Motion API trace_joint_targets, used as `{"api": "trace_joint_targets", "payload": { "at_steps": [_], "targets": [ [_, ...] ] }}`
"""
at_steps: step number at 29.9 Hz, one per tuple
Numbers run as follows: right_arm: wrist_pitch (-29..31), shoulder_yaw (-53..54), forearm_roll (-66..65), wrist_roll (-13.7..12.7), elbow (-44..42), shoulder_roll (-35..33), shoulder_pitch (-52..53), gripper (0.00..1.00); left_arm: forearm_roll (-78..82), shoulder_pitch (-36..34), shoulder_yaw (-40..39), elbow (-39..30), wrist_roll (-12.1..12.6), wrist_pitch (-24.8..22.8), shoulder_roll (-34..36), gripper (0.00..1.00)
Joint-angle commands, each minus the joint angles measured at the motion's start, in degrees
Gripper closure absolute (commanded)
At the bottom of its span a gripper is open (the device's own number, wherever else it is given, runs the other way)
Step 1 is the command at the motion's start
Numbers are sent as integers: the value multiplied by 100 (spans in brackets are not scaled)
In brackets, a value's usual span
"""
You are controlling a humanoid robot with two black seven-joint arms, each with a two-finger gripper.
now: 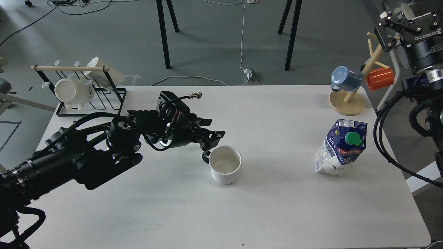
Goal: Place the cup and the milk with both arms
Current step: 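Release the mug upright and withdraw the left arm to rest, then bring the right gripper to the milk carton and grasp it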
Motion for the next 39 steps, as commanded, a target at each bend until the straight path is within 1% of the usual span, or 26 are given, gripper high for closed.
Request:
{"api": "trace_joint_targets", "payload": {
  "at_steps": [1,3,4,5,6,8,11,15,17,20,22,24,26,28,30,32,34,39],
  "targets": [
    [-1,248,41,8,195,-267,-477,1,-1251,37,-837,-93,-66,15,271,21],
    [-1,362,41,17,336,-433,-750,1,-2173,37,-1373,-41,-250,24,298,15],
    [-1,389,41,26,397,-495,-907,1,-2699,46,-1654,12,-347,24,307,11],
    [-1,415,41,43,476,-530,-1092,1,-3192,55,-1857,99,-400,33,316,4],
    [-1,450,41,61,538,-548,-1250,1,-3588,55,-1972,248,-409,33,324,1],
    [-1,573,41,149,670,-557,-1663,1,-4423,55,-2104,600,-436,76,368,1],
    [-1,600,41,193,959,-549,-2200,1,-5706,63,-2359,777,-471,103,447,1],
    [-1,582,41,193,1355,-470,-2850,1,-7640,195,-2605,795,-734,42,641,0],
    [-1,591,41,202,1574,-434,-3149,1,-8239,256,-2667,926,-813,42,641,0],
    [-1,609,41,228,1944,-224,-3650,1,-8759,651,-3193,1146,-893,24,588,0],
    [-1,600,41,228,2032,-83,-3975,1,-9075,1072,-3720,1216,-867,-55,553,0],
    [-1,574,23,219,2015,40,-4256,1,-9313,1267,-3923,1391,-858,-195,562,0],
    [-1,512,-20,210,1997,154,-4511,1,-9480,1268,-3942,1794,-831,-353,579,0],
    [-1,468,-38,193,1989,233,-4775,1,-9630,1198,-3977,2417,-805,-450,571,0],
    [-1,372,-56,184,1989,365,-4986,1,-9788,987,-3942,2928,-805,-564,553,0],
    [-1,188,-56,175,1989,523,-5084,1,-9929,855,-3907,3289,-805,-740,544,0],
    [-1,3,-65,175,1971,611,-5093,1,-9973,828,-3907,3405,-805,-820,536,0],
    [-1,-445,-108,184,1849,848,-5066,1,-9973,802,-3898,3388,-805,-820,535,0]
  ]
}}
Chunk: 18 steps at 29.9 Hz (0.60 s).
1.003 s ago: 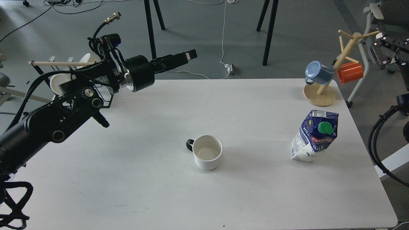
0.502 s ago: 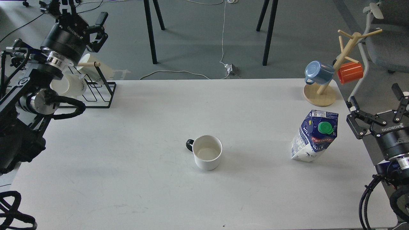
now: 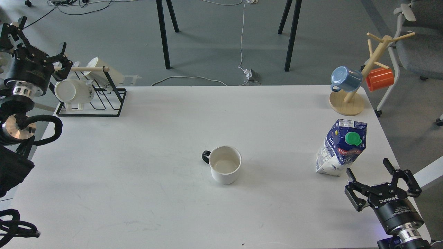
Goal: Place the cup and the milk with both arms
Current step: 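Bring the right gripper to the milk carton and grasp it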
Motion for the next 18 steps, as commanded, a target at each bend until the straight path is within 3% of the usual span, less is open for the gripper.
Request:
{"api": "trace_joint_targets", "payload": {
  "at_steps": [1,7,18],
  "targets": [
    [0,-291,-104,17,-207,259,65,1,-4,-19,4,-8,0,-3,4,0],
    [0,-221,-245,44,-638,813,328,1,40,-72,74,35,9,32,92,0],
    [0,-168,-237,52,-709,884,619,1,31,-204,198,44,0,-3,189,0]
  ]
}}
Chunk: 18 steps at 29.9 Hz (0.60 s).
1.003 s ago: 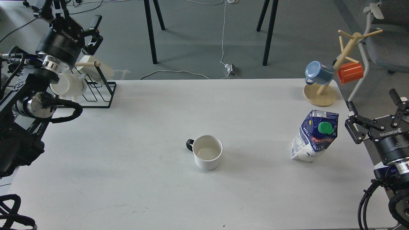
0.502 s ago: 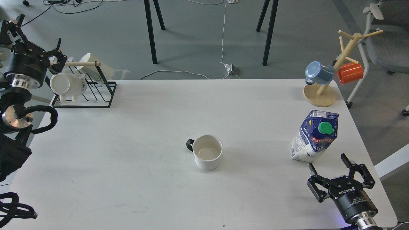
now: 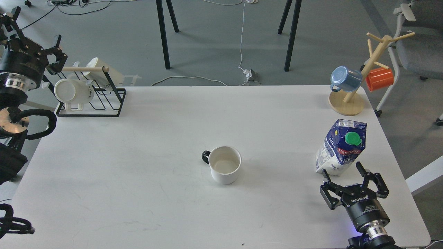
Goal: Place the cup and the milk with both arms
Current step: 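Bring the right gripper to the milk carton and grasp it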
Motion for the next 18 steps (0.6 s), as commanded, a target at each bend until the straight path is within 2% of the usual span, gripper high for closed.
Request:
{"api": "trace_joint_targets", "payload": {
  "at_steps": [1,14,18],
  "targets": [
    [0,84,5,0,1,3,41,1,-13,2,9,0,-6,-8,4,0],
    [0,207,5,44,-104,143,314,1,-22,29,105,0,-6,-8,13,0],
    [0,233,5,44,-201,170,436,6,-22,11,158,0,-15,-17,21,0]
  ]
}}
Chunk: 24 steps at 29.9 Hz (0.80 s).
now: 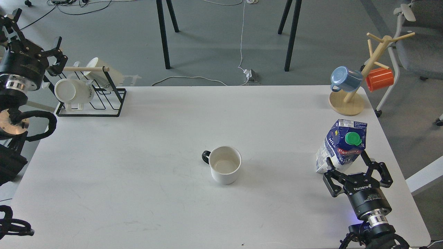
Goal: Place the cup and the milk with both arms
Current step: 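Bring the right gripper to the milk carton and grasp it, then slide the milk carton with the right gripper beside the white mug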
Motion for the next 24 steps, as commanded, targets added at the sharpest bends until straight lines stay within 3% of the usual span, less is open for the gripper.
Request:
{"api": "trace_joint_targets", "payload": {
  "at_steps": [1,8,14,24],
  "targets": [
    [0,32,2,17,-109,16,143,8,0,-22,23,0,6,1,9,0],
    [0,41,-6,26,-425,16,442,26,9,-22,23,0,-3,18,9,0],
    [0,-39,-7,26,-417,130,477,55,18,-30,23,0,-3,53,26,0],
    [0,-126,-24,-1,495,130,74,55,27,-39,23,0,-3,71,26,0]
  ]
}}
